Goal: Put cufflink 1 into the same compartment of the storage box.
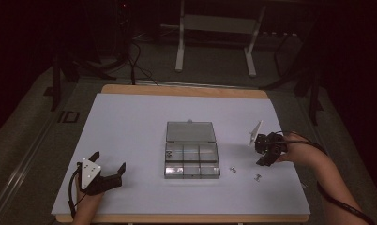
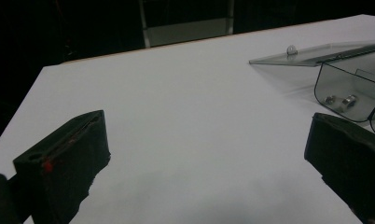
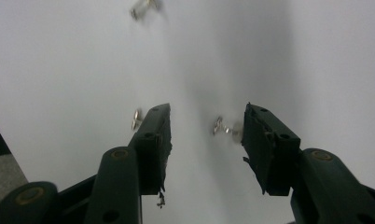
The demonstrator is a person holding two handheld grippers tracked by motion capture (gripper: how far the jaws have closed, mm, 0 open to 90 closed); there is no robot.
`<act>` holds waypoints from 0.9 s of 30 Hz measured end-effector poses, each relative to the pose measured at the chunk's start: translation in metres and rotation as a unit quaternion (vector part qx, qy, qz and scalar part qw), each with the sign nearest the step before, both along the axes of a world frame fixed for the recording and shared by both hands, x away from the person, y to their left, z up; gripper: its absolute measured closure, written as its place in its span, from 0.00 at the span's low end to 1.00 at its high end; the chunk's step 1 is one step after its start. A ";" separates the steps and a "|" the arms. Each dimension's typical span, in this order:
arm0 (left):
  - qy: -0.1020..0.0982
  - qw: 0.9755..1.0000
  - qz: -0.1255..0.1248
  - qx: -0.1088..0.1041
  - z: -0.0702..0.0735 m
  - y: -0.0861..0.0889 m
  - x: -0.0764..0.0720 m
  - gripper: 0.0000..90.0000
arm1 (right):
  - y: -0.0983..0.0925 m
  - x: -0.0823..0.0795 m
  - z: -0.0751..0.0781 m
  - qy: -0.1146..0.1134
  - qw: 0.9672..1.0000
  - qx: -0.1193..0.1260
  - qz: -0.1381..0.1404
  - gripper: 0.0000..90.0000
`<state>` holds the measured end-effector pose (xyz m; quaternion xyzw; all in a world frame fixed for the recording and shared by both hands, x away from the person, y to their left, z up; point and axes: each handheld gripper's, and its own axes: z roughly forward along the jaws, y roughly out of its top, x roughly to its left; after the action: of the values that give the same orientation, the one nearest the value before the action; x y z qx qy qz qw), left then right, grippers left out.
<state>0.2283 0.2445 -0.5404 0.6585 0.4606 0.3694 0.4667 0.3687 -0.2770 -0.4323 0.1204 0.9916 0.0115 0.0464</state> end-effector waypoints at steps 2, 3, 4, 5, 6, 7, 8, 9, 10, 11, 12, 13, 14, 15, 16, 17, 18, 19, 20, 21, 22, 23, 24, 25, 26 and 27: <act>0.000 1.000 0.000 0.000 0.000 0.000 0.000 0.01 | -0.006 0.000 -0.002 0.001 1.000 -0.003 -0.005 0.58; 0.000 1.000 0.000 0.002 0.000 0.000 0.000 0.01 | -0.008 0.001 -0.004 0.000 1.000 -0.002 -0.010 0.58; 0.000 1.000 0.000 0.002 0.000 0.000 0.000 0.01 | -0.011 0.002 -0.005 0.001 1.000 0.000 -0.017 0.58; 0.000 1.000 0.000 0.002 0.000 0.000 0.000 0.01 | -0.011 0.002 -0.005 0.001 1.000 0.000 -0.017 0.58; 0.000 1.000 0.000 0.003 0.000 0.000 0.000 0.01 | -0.013 0.002 -0.007 0.001 1.000 0.001 -0.020 0.58; 0.000 1.000 0.000 0.003 0.000 0.000 0.000 0.01 | -0.016 0.004 -0.011 0.000 1.000 0.002 -0.026 0.58; 0.000 1.000 0.000 0.003 0.000 0.000 0.000 0.01 | -0.018 0.004 -0.013 -0.002 1.000 0.002 -0.024 0.58; 0.000 1.000 0.000 0.003 0.000 0.000 0.000 0.01 | -0.019 0.005 -0.017 0.000 1.000 0.003 -0.030 0.57; 0.000 1.000 0.000 0.002 0.000 0.000 0.000 0.01 | -0.020 0.006 -0.020 -0.002 1.000 0.002 -0.031 0.57; 0.000 1.000 0.000 0.002 0.000 0.000 0.000 0.01 | -0.021 0.007 -0.023 -0.002 0.999 0.001 -0.036 0.57; 0.000 1.000 0.000 0.002 0.000 0.000 0.000 0.01 | -0.023 0.009 -0.026 -0.001 0.999 -0.002 -0.039 0.57; 0.000 1.000 0.001 0.002 0.000 0.000 0.000 0.01 | -0.023 0.010 -0.029 -0.001 0.999 -0.003 -0.041 0.56; 0.000 1.000 0.001 0.002 0.000 0.000 0.000 0.01 | -0.024 0.011 -0.032 -0.003 0.999 -0.004 -0.045 0.56; 0.000 1.000 0.000 0.002 0.000 0.000 0.000 0.01 | -0.026 0.013 -0.036 -0.002 0.999 -0.005 -0.050 0.55; 0.000 1.000 0.001 0.002 0.000 0.000 0.000 0.01 | -0.026 0.014 -0.038 -0.002 0.999 -0.005 -0.053 0.55; 0.000 1.000 0.001 0.002 0.000 0.000 0.000 0.01 | -0.027 0.016 -0.040 -0.004 0.999 -0.006 -0.054 0.55; 0.000 1.000 0.001 0.002 0.000 0.000 0.000 0.01 | -0.028 0.018 -0.043 -0.002 0.998 -0.005 -0.058 0.55; 0.000 1.000 0.001 0.003 0.000 0.000 0.000 0.01 | -0.028 0.019 -0.045 -0.003 0.998 -0.006 -0.062 0.55; 0.000 1.000 0.001 0.003 0.000 0.000 0.000 0.01 | -0.029 0.020 -0.047 -0.002 0.998 -0.006 -0.062 0.55; 0.000 1.000 0.001 0.002 0.000 0.000 0.000 0.01 | -0.029 0.021 -0.049 0.000 0.998 -0.004 -0.065 0.55; 0.000 1.000 0.001 0.002 0.000 0.000 0.000 0.01 | -0.030 0.022 -0.051 0.003 0.998 -0.004 -0.065 0.55; 0.000 1.000 0.001 0.003 0.000 0.000 0.000 0.01 | -0.030 0.023 -0.052 0.005 0.998 -0.003 -0.068 0.55; 0.000 1.000 0.001 0.003 0.000 0.000 0.000 0.01 | -0.031 0.024 -0.055 0.007 0.997 -0.005 -0.070 0.55; 0.000 1.000 0.001 0.003 0.000 0.000 0.000 0.01 | -0.031 0.025 -0.056 0.009 0.998 -0.005 -0.069 0.55; 0.000 1.000 0.001 0.002 0.000 0.000 0.000 0.01 | -0.031 0.025 -0.057 0.011 0.998 -0.006 -0.069 0.55; 0.000 1.000 0.001 0.002 0.000 0.000 0.000 0.01 | -0.031 0.026 -0.059 0.013 0.997 -0.005 -0.071 0.56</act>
<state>0.2281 0.2444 -0.5404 0.6588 0.4608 0.3710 0.4648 0.3943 -0.3084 -0.4914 0.1902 0.9811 0.0013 0.0353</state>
